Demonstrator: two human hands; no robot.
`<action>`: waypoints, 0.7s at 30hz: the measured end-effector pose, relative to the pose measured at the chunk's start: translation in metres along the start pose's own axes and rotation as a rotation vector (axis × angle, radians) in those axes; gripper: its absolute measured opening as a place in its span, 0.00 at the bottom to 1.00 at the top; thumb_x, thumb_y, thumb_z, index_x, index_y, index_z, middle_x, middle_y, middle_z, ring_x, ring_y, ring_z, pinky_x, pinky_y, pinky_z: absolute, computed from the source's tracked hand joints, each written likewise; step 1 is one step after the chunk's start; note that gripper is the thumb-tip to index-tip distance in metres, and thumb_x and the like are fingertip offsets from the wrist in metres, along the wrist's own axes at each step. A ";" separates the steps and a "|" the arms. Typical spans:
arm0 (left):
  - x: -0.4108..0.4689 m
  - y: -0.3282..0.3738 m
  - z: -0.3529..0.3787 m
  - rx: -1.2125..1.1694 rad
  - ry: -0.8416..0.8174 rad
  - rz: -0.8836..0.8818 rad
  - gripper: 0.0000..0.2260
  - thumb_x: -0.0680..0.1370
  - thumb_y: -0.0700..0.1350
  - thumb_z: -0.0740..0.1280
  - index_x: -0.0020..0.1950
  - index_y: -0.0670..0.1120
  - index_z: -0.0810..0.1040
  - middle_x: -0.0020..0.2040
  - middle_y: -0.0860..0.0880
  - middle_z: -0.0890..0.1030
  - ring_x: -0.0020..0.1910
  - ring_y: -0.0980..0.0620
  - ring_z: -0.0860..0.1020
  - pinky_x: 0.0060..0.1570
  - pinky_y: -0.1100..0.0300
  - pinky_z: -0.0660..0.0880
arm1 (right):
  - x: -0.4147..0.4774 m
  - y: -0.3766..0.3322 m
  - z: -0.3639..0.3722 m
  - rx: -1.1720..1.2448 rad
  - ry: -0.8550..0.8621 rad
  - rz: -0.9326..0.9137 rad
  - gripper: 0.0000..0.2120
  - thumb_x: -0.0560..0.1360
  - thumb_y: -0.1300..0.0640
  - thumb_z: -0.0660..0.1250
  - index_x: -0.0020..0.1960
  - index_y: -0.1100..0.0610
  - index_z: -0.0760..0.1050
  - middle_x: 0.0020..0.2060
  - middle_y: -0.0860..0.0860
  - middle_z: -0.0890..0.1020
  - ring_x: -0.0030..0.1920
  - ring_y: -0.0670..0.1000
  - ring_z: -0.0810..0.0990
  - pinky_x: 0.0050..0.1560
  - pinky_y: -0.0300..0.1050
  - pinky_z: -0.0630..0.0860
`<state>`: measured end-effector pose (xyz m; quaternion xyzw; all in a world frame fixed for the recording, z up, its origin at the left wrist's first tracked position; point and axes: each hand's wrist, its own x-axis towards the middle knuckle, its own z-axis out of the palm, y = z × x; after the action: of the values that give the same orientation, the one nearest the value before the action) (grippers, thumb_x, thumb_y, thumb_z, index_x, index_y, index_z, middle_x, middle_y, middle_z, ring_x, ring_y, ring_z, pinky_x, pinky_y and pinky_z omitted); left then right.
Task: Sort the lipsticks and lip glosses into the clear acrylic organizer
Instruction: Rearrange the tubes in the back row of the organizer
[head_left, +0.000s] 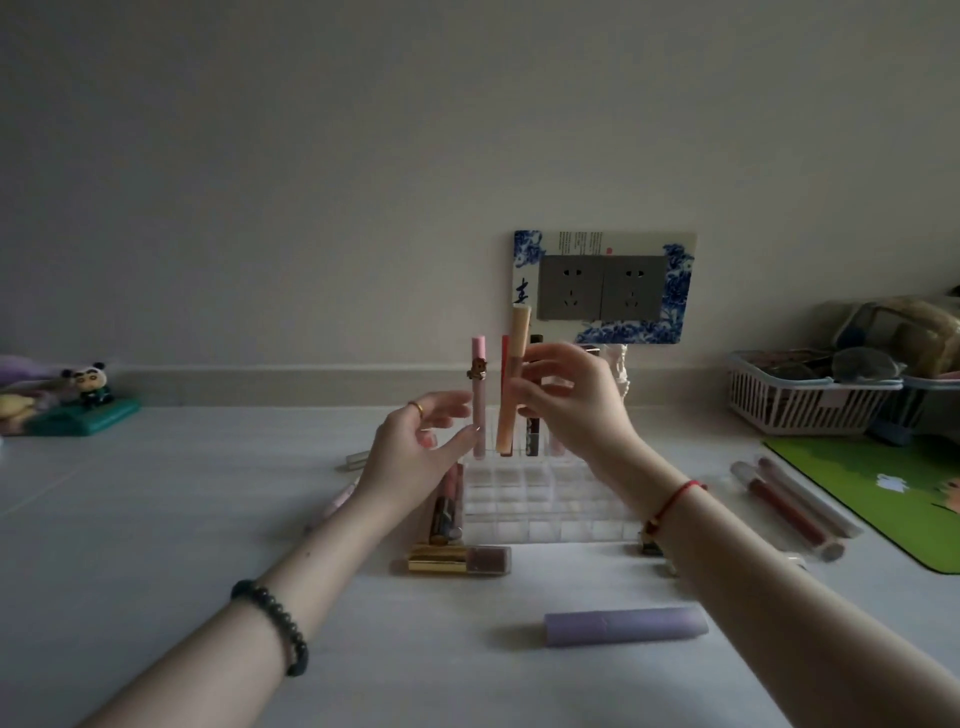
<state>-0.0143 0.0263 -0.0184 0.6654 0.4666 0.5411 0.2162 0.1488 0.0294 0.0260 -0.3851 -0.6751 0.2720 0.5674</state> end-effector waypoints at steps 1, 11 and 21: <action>0.005 -0.001 0.001 -0.005 -0.005 -0.015 0.10 0.70 0.46 0.71 0.45 0.60 0.76 0.45 0.60 0.80 0.50 0.56 0.78 0.56 0.52 0.75 | 0.003 0.002 0.007 -0.010 0.000 -0.001 0.09 0.68 0.65 0.69 0.45 0.55 0.75 0.41 0.50 0.80 0.43 0.49 0.81 0.44 0.41 0.80; 0.019 -0.027 0.009 0.028 -0.040 -0.093 0.02 0.69 0.51 0.71 0.38 0.58 0.79 0.40 0.60 0.82 0.47 0.54 0.78 0.56 0.49 0.74 | 0.013 0.027 0.031 -0.046 -0.015 0.020 0.09 0.67 0.63 0.70 0.46 0.55 0.75 0.40 0.50 0.81 0.42 0.47 0.81 0.43 0.38 0.79; 0.019 -0.032 0.011 0.062 -0.056 -0.075 0.02 0.68 0.52 0.71 0.39 0.57 0.79 0.40 0.61 0.82 0.48 0.55 0.78 0.55 0.52 0.74 | 0.013 0.033 0.028 -0.113 -0.072 0.036 0.09 0.68 0.61 0.70 0.48 0.57 0.76 0.40 0.52 0.82 0.39 0.47 0.82 0.39 0.38 0.80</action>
<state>-0.0168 0.0597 -0.0376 0.6686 0.5017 0.4990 0.2285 0.1280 0.0603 0.0012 -0.4186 -0.7023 0.2576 0.5150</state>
